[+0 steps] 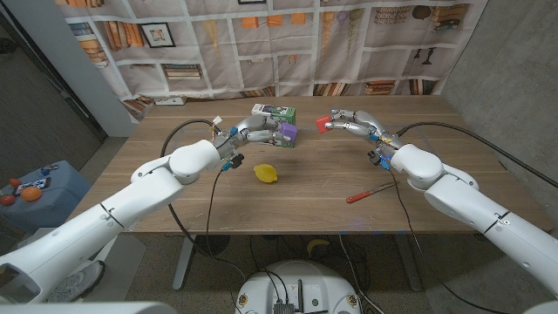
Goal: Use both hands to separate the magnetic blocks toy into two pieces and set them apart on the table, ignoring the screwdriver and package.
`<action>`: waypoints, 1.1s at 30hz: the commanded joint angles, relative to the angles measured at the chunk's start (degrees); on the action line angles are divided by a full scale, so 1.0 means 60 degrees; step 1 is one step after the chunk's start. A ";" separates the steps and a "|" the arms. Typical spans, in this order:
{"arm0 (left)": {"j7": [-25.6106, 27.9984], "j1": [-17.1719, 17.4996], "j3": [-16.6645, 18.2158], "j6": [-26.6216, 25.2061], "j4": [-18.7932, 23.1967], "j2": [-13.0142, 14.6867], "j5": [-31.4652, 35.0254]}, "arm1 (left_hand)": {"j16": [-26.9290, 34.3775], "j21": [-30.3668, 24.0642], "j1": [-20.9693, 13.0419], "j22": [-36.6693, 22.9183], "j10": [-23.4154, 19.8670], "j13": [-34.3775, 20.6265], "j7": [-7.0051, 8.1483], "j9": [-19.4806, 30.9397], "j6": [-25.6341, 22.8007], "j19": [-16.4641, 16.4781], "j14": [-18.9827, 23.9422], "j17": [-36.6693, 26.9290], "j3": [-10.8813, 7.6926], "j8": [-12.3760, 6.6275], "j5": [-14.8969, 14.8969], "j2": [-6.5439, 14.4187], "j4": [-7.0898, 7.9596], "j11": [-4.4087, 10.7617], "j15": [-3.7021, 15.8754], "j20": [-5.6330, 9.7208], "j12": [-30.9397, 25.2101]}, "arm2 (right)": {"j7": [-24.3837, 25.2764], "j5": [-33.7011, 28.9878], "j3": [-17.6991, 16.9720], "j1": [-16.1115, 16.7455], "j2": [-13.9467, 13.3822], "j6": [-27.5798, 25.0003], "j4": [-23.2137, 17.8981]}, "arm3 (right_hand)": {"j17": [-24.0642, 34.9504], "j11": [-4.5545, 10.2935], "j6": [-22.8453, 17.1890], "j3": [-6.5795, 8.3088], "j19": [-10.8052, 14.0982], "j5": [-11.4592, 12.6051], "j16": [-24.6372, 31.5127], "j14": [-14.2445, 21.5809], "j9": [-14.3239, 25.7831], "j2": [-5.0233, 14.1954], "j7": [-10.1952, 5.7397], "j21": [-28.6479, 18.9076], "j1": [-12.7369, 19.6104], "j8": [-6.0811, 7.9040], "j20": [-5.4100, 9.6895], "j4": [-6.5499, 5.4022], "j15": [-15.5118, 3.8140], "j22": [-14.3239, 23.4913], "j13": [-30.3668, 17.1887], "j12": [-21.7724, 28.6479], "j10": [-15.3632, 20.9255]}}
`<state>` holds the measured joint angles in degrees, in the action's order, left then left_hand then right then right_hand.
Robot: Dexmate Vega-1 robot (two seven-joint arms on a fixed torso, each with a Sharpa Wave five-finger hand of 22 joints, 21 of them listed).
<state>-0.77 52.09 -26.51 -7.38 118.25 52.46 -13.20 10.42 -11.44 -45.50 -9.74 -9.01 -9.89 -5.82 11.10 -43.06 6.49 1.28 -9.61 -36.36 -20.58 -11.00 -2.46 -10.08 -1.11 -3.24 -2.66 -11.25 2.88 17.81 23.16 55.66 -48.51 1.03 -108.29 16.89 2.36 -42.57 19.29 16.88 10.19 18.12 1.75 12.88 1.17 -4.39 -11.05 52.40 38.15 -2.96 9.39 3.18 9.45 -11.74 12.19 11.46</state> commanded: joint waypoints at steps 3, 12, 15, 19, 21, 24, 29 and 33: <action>0.0048 0.0065 0.0372 -0.1797 0.1545 0.1198 0.1228 | 0.0094 -0.0123 -0.0237 -0.0042 -0.0059 -0.0030 0.1072 0.0077 -0.0996 0.0357 0.0247 -0.0030 0.0143 -0.0014 -0.0059 0.0108 -0.0015 0.0085 0.0152 0.0284 -0.0011 | 0.0287 -0.0809 -0.0069 0.0102 -0.0615 -0.0912 -0.0758 | 0.0044 0.0009 -0.1434 -0.0008 0.0109 0.0076 -0.0026 0.0025 0.0063 0.0329 -0.1351 -0.0006 0.0022 0.0417 0.0016 -0.0039 -0.0004 0.0045 -0.0024 -0.0015 0.0056; -0.0534 -0.0142 0.0296 -0.2644 0.2116 0.1854 0.1840 | 0.0167 -0.0184 -0.0319 -0.0060 -0.0129 -0.0035 0.1092 0.0090 -0.0956 0.0670 0.0690 -0.0046 0.0294 0.0086 -0.0064 0.0132 -0.0010 0.0238 0.0490 0.0499 -0.0015 | 0.0274 -0.1161 -0.0015 0.0015 -0.0750 -0.1246 -0.0990 | 0.0048 0.0012 -0.1450 -0.0018 0.0147 0.0074 -0.0023 0.0042 0.0084 0.0321 -0.1357 -0.0016 0.0033 0.0432 0.0066 -0.0032 -0.0014 0.0045 -0.0024 -0.0009 0.0075; -0.0505 -0.0049 0.0406 -0.2881 0.2288 0.2007 0.1937 | 0.0158 -0.0184 -0.0327 -0.0062 -0.0129 -0.0036 0.1112 0.0091 -0.0965 0.0690 0.0703 -0.0048 0.0316 0.0094 -0.0064 0.0134 -0.0008 0.0280 0.0508 0.0512 -0.0011 | 0.0257 -0.1261 0.0028 -0.0030 -0.0765 -0.1370 -0.1019 | 0.0049 0.0010 -0.1443 -0.0020 0.0146 0.0073 -0.0024 0.0043 0.0091 0.0317 -0.1358 -0.0014 0.0039 0.0432 0.0072 -0.0028 -0.0018 0.0045 -0.0024 -0.0013 0.0068; -0.0518 0.0057 0.0529 -0.3178 0.2509 0.2262 0.2088 | 0.0142 -0.0177 -0.0337 -0.0064 -0.0145 -0.0037 0.1128 0.0093 -0.0967 0.0696 0.0702 -0.0050 0.0341 0.0106 -0.0065 0.0137 -0.0006 0.0259 0.0523 0.0509 -0.0014 | 0.0298 -0.1645 0.0186 -0.0144 -0.0833 -0.1715 -0.1152 | 0.0050 0.0014 -0.1434 -0.0021 0.0152 0.0072 -0.0025 0.0043 0.0096 0.0316 -0.1354 -0.0015 0.0044 0.0431 0.0083 -0.0027 -0.0034 0.0045 -0.0024 -0.0012 0.0073; -0.0537 0.0067 0.0540 -0.3296 0.2583 0.2326 0.2167 | 0.0132 -0.0169 -0.0342 -0.0065 -0.0139 -0.0037 0.1128 0.0094 -0.0956 0.0688 0.0697 -0.0051 0.0354 0.0117 -0.0065 0.0139 -0.0005 0.0286 0.0521 0.0508 -0.0009 | 0.0281 -0.1663 0.0190 -0.0148 -0.0822 -0.1677 -0.1133 | 0.0050 0.0019 -0.1438 -0.0022 0.0159 0.0072 -0.0023 0.0050 0.0100 0.0315 -0.1355 -0.0017 0.0047 0.0434 0.0085 -0.0025 -0.0051 0.0045 -0.0024 -0.0013 0.0072; -0.0504 0.0176 0.0640 -0.3590 0.2783 0.2562 0.2334 | 0.0125 -0.0159 -0.0352 -0.0066 -0.0134 -0.0038 0.1145 0.0096 -0.0956 0.0681 0.0708 -0.0052 0.0374 0.0128 -0.0066 0.0143 -0.0004 0.0327 0.0515 0.0493 -0.0004 | 0.0280 -0.1965 0.0326 -0.0261 -0.0854 -0.1888 -0.1202 | 0.0051 0.0031 -0.1435 -0.0023 0.0162 0.0071 -0.0022 0.0054 0.0103 0.0314 -0.1357 -0.0017 0.0052 0.0435 0.0087 -0.0023 -0.0050 0.0045 -0.0024 -0.0012 0.0073; -0.0613 0.0189 0.0676 -0.3928 0.2975 0.2821 0.2568 | 0.0081 -0.0107 -0.0379 -0.0069 -0.0122 -0.0040 0.1191 0.0101 -0.0994 0.0596 0.0664 -0.0054 0.0424 0.0140 -0.0070 0.0156 -0.0002 0.0395 0.0487 0.0386 0.0008 | 0.0249 -0.2387 0.0507 -0.0419 -0.0898 -0.2237 -0.1321 | 0.0052 0.0045 -0.1444 -0.0023 0.0165 0.0071 -0.0025 0.0053 0.0113 0.0313 -0.1362 -0.0015 0.0063 0.0442 0.0098 -0.0019 -0.0066 0.0045 -0.0024 -0.0010 0.0082; -0.0651 0.0323 0.0819 -0.4183 0.3103 0.3125 0.2662 | 0.0057 -0.0090 -0.0395 -0.0068 -0.0109 -0.0040 0.1213 0.0104 -0.1005 0.0575 0.0633 -0.0055 0.0454 0.0151 -0.0072 0.0162 -0.0001 0.0400 0.0480 0.0381 0.0016 | 0.0090 -0.2876 0.0775 -0.0687 -0.0929 -0.2491 -0.1345 | 0.0054 0.0046 -0.1446 -0.0025 0.0178 0.0070 -0.0022 0.0064 0.0121 0.0313 -0.1362 -0.0018 0.0071 0.0447 0.0120 -0.0018 -0.0079 0.0045 -0.0024 -0.0010 0.0085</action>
<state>-3.95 52.85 -22.96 -27.81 134.11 67.22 0.18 10.87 -12.06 -47.17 -10.01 -9.60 -10.01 -5.21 11.46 -42.45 9.85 5.03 -9.74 -33.96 -19.45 -11.04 -1.74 -10.20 0.94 -0.31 0.10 -11.25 4.47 6.42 25.08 54.06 -53.43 -10.03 -115.29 16.88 2.36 -42.56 19.27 17.51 10.35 18.12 2.07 12.88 1.17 -4.41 -11.05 52.40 38.15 -2.33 9.41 2.86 9.45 -11.74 12.19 11.46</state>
